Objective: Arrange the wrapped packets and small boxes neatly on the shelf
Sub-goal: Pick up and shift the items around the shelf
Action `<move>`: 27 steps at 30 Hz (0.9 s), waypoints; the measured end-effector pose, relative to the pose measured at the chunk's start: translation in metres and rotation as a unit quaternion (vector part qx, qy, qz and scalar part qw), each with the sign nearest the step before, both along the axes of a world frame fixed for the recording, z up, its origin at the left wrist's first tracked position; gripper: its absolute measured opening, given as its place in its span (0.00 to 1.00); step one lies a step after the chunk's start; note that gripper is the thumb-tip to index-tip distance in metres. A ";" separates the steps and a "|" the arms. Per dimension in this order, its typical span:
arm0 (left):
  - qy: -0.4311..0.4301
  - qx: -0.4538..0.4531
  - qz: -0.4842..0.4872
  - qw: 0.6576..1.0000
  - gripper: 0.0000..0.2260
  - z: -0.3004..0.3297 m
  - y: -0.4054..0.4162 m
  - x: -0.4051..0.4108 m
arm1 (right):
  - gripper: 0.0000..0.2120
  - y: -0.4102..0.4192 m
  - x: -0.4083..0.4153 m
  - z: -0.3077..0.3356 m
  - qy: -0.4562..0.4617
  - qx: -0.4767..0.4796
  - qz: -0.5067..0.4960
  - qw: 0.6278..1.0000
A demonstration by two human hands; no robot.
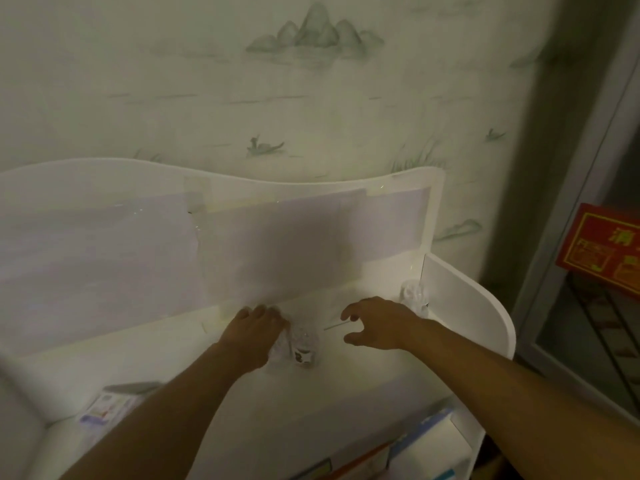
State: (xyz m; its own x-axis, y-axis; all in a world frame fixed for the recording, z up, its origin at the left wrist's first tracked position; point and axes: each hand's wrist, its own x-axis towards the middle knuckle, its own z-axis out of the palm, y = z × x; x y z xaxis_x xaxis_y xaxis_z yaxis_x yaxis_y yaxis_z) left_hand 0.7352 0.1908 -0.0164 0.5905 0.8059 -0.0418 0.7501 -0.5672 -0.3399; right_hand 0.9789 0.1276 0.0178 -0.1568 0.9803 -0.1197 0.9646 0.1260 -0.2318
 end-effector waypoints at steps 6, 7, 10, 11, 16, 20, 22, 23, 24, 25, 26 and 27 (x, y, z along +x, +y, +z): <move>-0.035 -0.037 0.014 0.999 0.31 0.014 -0.004 -0.009 | 0.25 -0.004 -0.006 0.015 -0.009 0.004 0.002 1.000; -0.046 -0.038 0.012 0.998 0.29 0.022 -0.005 -0.014 | 0.25 -0.004 -0.009 0.020 -0.009 0.010 0.003 1.000; -0.085 -0.032 0.016 0.996 0.24 0.050 -0.011 -0.031 | 0.25 -0.002 -0.023 0.036 -0.007 0.031 0.012 0.999; -0.094 -0.034 0.023 0.995 0.23 0.060 -0.014 -0.039 | 0.26 0.000 -0.030 0.042 -0.007 0.037 0.020 0.999; -0.098 -0.072 0.081 0.989 0.22 0.092 -0.040 -0.090 | 0.26 0.014 -0.087 0.065 0.014 0.062 0.080 0.995; -0.091 -0.056 0.120 0.987 0.21 0.112 -0.067 -0.142 | 0.26 0.017 -0.142 0.073 0.021 0.064 0.136 0.988; -0.097 -0.041 0.140 0.985 0.21 0.123 -0.079 -0.171 | 0.26 0.013 -0.169 0.081 0.026 0.068 0.156 0.985; -0.101 -0.033 0.149 0.983 0.21 0.128 -0.086 -0.185 | 0.26 0.011 -0.182 0.085 0.026 0.071 0.164 0.983; -0.104 -0.026 0.157 0.982 0.21 0.132 -0.091 -0.199 | 0.26 0.007 -0.195 0.089 0.023 0.074 0.171 0.982; -0.107 -0.022 0.164 0.980 0.21 0.135 -0.098 -0.212 | 0.26 0.004 -0.207 0.093 0.021 0.078 0.176 0.981; -0.110 -0.020 0.171 0.979 0.21 0.138 -0.105 -0.225 | 0.26 0.000 -0.220 0.096 0.019 0.082 0.180 0.980; -0.111 -0.017 0.176 0.978 0.21 0.141 -0.111 -0.239 | 0.26 -0.004 -0.233 0.100 0.019 0.088 0.182 0.979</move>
State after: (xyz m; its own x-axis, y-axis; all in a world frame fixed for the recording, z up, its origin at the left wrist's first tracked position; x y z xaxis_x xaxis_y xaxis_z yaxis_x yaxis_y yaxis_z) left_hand 0.4962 0.0795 0.1242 0.2736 0.9615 0.0255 0.9543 -0.2681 -0.1319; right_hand 0.7458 0.1240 0.1175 -0.5016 0.8631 0.0583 0.8388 0.5018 -0.2112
